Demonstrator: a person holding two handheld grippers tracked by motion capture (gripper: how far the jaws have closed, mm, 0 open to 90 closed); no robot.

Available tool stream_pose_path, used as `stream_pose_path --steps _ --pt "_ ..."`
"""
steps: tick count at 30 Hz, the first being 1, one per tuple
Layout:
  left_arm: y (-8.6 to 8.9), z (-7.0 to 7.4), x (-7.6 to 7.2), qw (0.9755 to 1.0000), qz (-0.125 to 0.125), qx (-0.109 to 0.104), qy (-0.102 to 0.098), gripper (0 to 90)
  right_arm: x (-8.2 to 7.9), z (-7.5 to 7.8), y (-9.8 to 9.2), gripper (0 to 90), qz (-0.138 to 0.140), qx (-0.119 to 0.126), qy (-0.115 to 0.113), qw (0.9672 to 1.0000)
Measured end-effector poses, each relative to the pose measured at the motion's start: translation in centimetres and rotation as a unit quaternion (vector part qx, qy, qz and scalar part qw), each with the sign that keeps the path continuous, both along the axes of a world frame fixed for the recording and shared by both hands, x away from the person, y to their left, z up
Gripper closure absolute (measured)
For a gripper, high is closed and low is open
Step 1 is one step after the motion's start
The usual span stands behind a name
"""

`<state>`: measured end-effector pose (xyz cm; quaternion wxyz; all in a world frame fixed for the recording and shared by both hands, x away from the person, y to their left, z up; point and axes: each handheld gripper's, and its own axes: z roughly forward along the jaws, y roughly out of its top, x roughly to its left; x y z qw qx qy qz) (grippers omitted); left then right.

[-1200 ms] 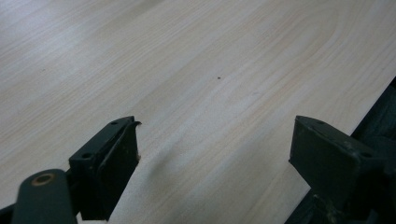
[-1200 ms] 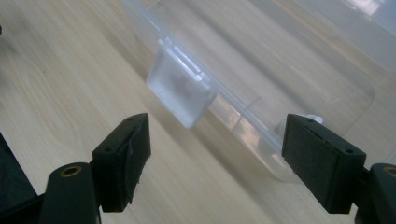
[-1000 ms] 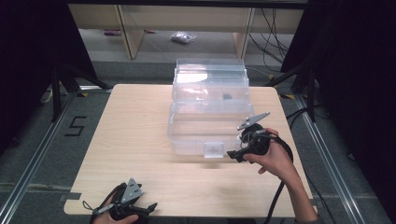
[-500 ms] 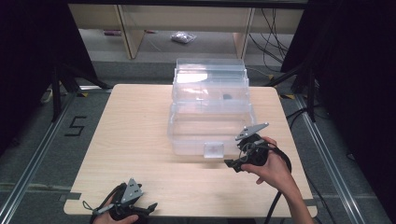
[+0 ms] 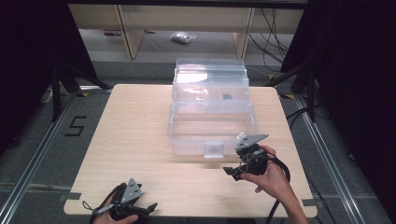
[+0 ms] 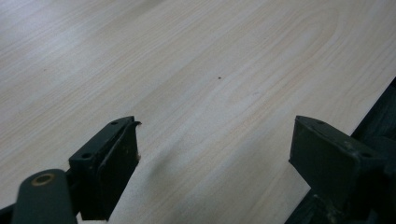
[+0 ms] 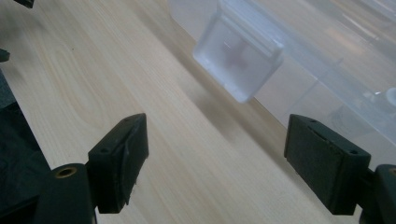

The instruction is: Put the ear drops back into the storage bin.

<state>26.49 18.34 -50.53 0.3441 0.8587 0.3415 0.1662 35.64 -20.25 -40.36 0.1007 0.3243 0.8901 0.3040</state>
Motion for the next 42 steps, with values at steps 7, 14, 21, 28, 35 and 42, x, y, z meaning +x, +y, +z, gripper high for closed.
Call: stream_pose_path --steps 7,14,21,28,35,42 --pt "0.0 0.0 -0.1 1.0 0.002 -0.004 0.0 14.9 -0.2 -1.0 -0.4 22.9 0.002 0.009 -0.012 0.9999" --pt "0.0 0.0 -0.1 1.0 0.0 -0.001 -0.001 14.9 -0.6 -2.1 -0.8 22.8 -0.019 0.018 -0.001 0.9997" --pt "-0.1 0.0 -0.1 1.0 0.0 -0.003 -0.001 14.9 -0.6 -3.4 -1.4 21.9 -0.015 0.038 -0.014 0.9991" --pt "-0.1 0.0 -0.1 1.0 -0.001 -0.002 -0.001 14.9 -1.1 -4.0 -1.8 21.8 -0.027 0.042 0.004 0.9988" --pt "0.0 0.0 -0.1 1.0 0.0 0.0 -0.001 14.9 -1.5 -4.8 -2.2 20.5 -0.025 0.05 -0.008 0.9984" --pt "-0.1 0.0 -0.1 1.0 0.0 -0.002 -0.001 14.9 -2.7 -5.2 -2.3 17.7 -0.047 0.064 -0.005 0.9968"
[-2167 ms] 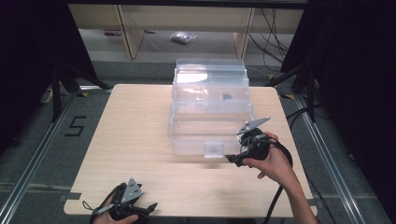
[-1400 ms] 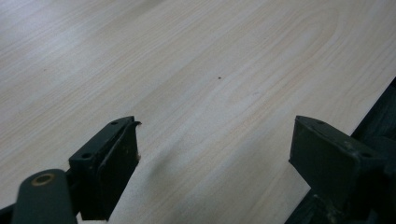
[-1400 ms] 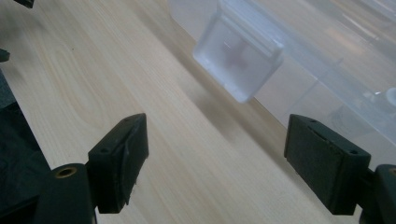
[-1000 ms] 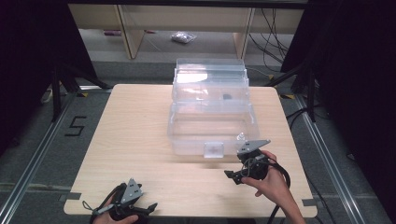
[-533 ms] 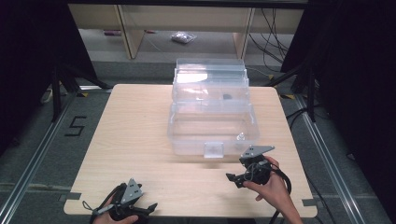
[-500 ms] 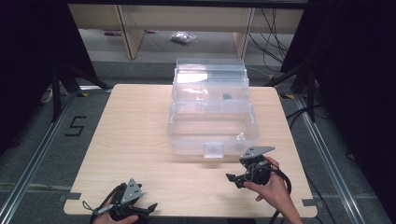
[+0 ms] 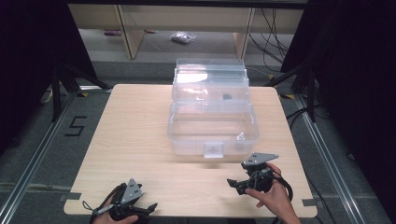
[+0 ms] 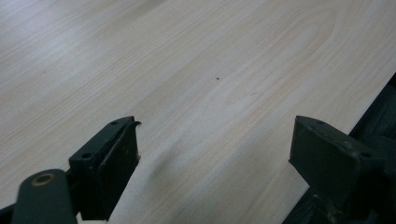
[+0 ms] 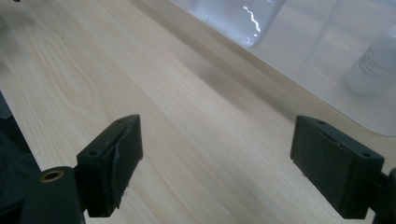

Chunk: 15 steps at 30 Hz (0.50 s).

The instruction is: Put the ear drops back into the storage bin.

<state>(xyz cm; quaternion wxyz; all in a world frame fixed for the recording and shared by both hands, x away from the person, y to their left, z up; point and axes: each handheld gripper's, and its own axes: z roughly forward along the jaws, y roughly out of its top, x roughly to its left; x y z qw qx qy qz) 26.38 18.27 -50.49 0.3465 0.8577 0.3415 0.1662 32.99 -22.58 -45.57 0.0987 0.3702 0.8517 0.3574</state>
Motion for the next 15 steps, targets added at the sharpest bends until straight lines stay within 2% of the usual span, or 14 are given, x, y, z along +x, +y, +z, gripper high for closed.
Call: stream_pose_path --steps 1,2,3,5,8,9,10,11,12,13,14,15 --pt "0.0 0.0 0.0 1.0 0.001 -0.001 0.001 14.9 -0.1 0.0 -0.1 16.8 0.008 -0.002 -0.003 1.0" --pt "0.0 0.0 0.0 1.0 -0.003 -0.001 0.003 14.9 -0.3 -0.1 -0.1 16.4 0.002 0.001 0.004 1.0" --pt "0.0 0.0 -0.1 1.0 0.0 -0.005 0.002 14.9 -0.1 -0.3 -0.2 16.4 0.015 0.002 -0.011 0.9998" --pt "0.0 0.0 0.0 1.0 0.0 0.001 -0.001 14.9 -0.6 -0.4 -0.3 16.3 0.004 -0.004 -0.004 1.0" --pt "0.0 0.0 -0.1 1.0 -0.001 -0.004 0.002 14.9 -1.1 -0.8 -0.3 16.3 -0.006 0.004 -0.002 1.0" --pt "0.0 0.0 0.0 1.0 -0.001 0.003 0.001 14.9 -1.0 -0.8 -0.5 16.3 0.012 -0.006 -0.01 0.9999" --pt "0.0 0.0 0.0 1.0 0.001 0.001 0.0 14.9 -1.3 -1.0 -0.5 16.3 -0.001 0.002 -0.006 1.0" --pt "0.0 0.0 0.0 1.0 0.0 0.002 0.001 14.9 -1.2 -1.0 -0.6 16.3 0.014 -0.006 -0.018 0.9997" --pt "0.0 0.0 0.0 1.0 0.001 0.001 0.001 14.9 -1.5 -1.1 -0.5 16.3 -0.006 0.001 -0.006 1.0" --pt "0.0 0.0 0.0 1.0 0.001 0.001 -0.001 14.9 -1.6 -1.2 -0.6 16.3 0.002 0.001 -0.019 0.9998" --pt "0.0 0.0 0.0 1.0 0.0 0.0 0.0 14.9 -1.8 -1.2 -0.6 16.3 -0.002 0.0 -0.009 1.0" --pt "0.0 0.0 0.0 1.0 -0.004 0.0 0.002 14.9 -1.8 -1.3 -0.8 16.3 0.01 -0.004 -0.023 0.9997"
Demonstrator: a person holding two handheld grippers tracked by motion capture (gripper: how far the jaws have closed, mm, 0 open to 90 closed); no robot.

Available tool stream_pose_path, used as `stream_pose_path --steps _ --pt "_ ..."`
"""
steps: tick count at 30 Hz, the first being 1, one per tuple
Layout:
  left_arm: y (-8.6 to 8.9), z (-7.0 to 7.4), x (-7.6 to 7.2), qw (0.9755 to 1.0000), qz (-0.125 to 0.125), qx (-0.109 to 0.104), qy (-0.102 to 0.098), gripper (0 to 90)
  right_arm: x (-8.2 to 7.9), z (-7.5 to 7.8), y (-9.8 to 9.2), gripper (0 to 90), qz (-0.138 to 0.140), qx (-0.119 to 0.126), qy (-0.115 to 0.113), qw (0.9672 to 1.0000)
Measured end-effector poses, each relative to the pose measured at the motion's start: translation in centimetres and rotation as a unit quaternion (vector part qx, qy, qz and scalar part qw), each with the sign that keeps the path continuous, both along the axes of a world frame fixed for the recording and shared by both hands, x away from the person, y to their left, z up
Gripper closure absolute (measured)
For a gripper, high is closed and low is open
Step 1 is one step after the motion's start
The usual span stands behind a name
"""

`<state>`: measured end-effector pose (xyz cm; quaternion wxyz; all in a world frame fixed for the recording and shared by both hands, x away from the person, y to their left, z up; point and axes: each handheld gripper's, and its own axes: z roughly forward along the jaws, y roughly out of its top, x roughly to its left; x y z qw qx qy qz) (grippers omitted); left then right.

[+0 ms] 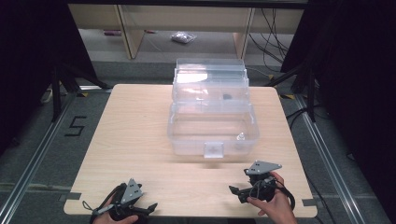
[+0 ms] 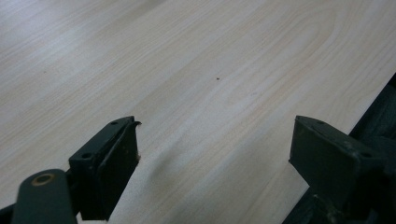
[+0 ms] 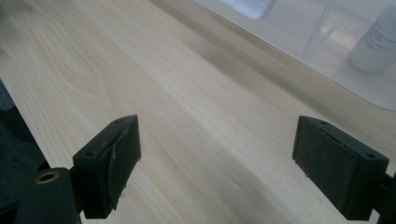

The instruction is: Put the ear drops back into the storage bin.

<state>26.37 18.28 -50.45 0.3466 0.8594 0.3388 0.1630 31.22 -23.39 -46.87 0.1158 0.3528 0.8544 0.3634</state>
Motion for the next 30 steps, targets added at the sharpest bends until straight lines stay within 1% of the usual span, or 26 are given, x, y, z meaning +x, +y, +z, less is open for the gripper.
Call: stream_pose_path --steps 1,2,4,5,8,9,10,11,12,13,14,15,16,17,18,19,20,21,23,25,26,28,29,30 --pt "0.0 0.0 0.0 1.0 0.002 -0.002 -0.001 14.9 0.0 -0.1 0.0 16.3 0.005 0.0 0.0 1.0" --pt "0.0 0.0 0.0 1.0 0.003 0.002 -0.001 14.9 -0.4 0.0 -0.1 16.3 -0.009 0.001 0.005 0.9999" --pt "0.0 0.0 0.0 1.0 0.004 0.003 -0.002 14.9 -0.7 -0.2 -0.2 16.3 -0.01 0.0 0.001 0.9999" --pt "0.0 0.0 0.0 1.0 0.004 0.002 -0.002 14.9 -0.9 -0.2 -0.3 16.3 -0.018 0.0 0.012 0.9998" --pt "0.0 -0.1 0.0 1.0 0.004 -0.001 -0.001 14.9 -1.2 -0.6 -0.6 16.3 -0.011 0.004 0.002 0.9999" --pt "-0.1 -0.1 0.0 1.0 0.006 -0.003 0.001 14.9 -1.3 -0.7 -0.7 16.3 -0.011 0.001 -0.006 0.9999" --pt "0.0 -0.1 0.0 1.0 0.005 0.0 -0.002 14.9 -1.4 -0.8 -0.8 16.3 -0.013 0.002 -0.007 0.9999" --pt "0.0 0.0 0.0 1.0 0.004 0.003 -0.002 14.9 -1.6 -0.9 -0.8 16.3 -0.019 0.006 -0.001 0.9998" --pt "0.0 0.0 0.0 1.0 0.005 0.002 -0.002 14.9 -1.7 -1.1 -0.8 16.3 -0.017 0.006 0.001 0.9998" --pt "0.0 0.0 0.0 1.0 0.003 0.004 -0.002 14.9 -1.8 -1.1 -0.9 16.3 -0.015 -0.002 0.009 0.9998" --pt "0.0 0.0 0.0 1.0 0.003 0.004 -0.002 14.9 -1.8 -1.3 -0.9 16.3 -0.011 -0.002 0.004 0.9999" --pt "0.0 0.0 0.0 1.0 0.003 0.004 -0.002 14.9 -2.2 -1.3 -0.7 16.3 -0.024 0.001 0.012 0.9996" --pt "0.0 0.0 0.0 1.0 0.003 0.004 -0.002 14.9 -2.2 -1.3 -0.7 16.3 -0.024 0.001 0.012 0.9996" --pt "0.0 0.0 0.0 1.0 0.004 0.003 -0.002 14.9 -2.1 -1.4 -0.9 16.3 -0.008 -0.005 0.003 1.0" --pt "0.0 0.0 0.0 1.0 0.005 0.002 -0.002 14.9 -2.4 -1.2 -0.8 16.3 -0.022 -0.001 0.017 0.9996" --pt "0.0 0.0 0.0 1.0 0.005 0.002 -0.002 14.9 -2.7 -1.2 -0.7 16.3 -0.034 0.001 0.026 0.9991" --pt "0.0 0.0 0.0 1.0 0.003 0.003 -0.002 14.9 -2.5 -1.2 -0.9 16.3 -0.023 -0.004 0.017 0.9996" --pt "0.0 0.0 0.0 1.0 0.004 0.002 -0.002 14.9 -2.5 -1.2 -1.0 16.3 -0.021 -0.006 0.013 0.9997" --pt "0.0 -0.1 0.0 1.0 0.005 0.0 -0.001 14.9 -2.2 -1.3 -1.0 16.3 -0.011 -0.004 0.004 0.9999" --pt "0.0 0.0 0.0 1.0 0.004 0.0 -0.002 14.9 -2.5 -1.2 -0.9 16.3 -0.028 -0.006 0.016 0.9995" --pt "0.0 0.0 0.0 1.0 0.004 0.0 -0.002 14.9 -2.5 -1.2 -0.9 16.3 -0.028 -0.006 0.016 0.9995" --pt "0.0 -0.1 0.0 1.0 0.004 0.001 -0.002 14.9 -2.4 -1.2 -0.9 16.3 -0.027 -0.005 0.014 0.9995" --pt "0.0 0.0 0.0 1.0 0.003 0.001 -0.002 14.9 -2.3 -1.3 -0.9 16.3 -0.018 -0.006 0.002 0.9998" --pt "0.0 0.0 0.0 1.0 0.003 0.001 -0.002 14.9 -2.3 -1.3 -0.9 16.3 -0.018 -0.006 0.002 0.9998"
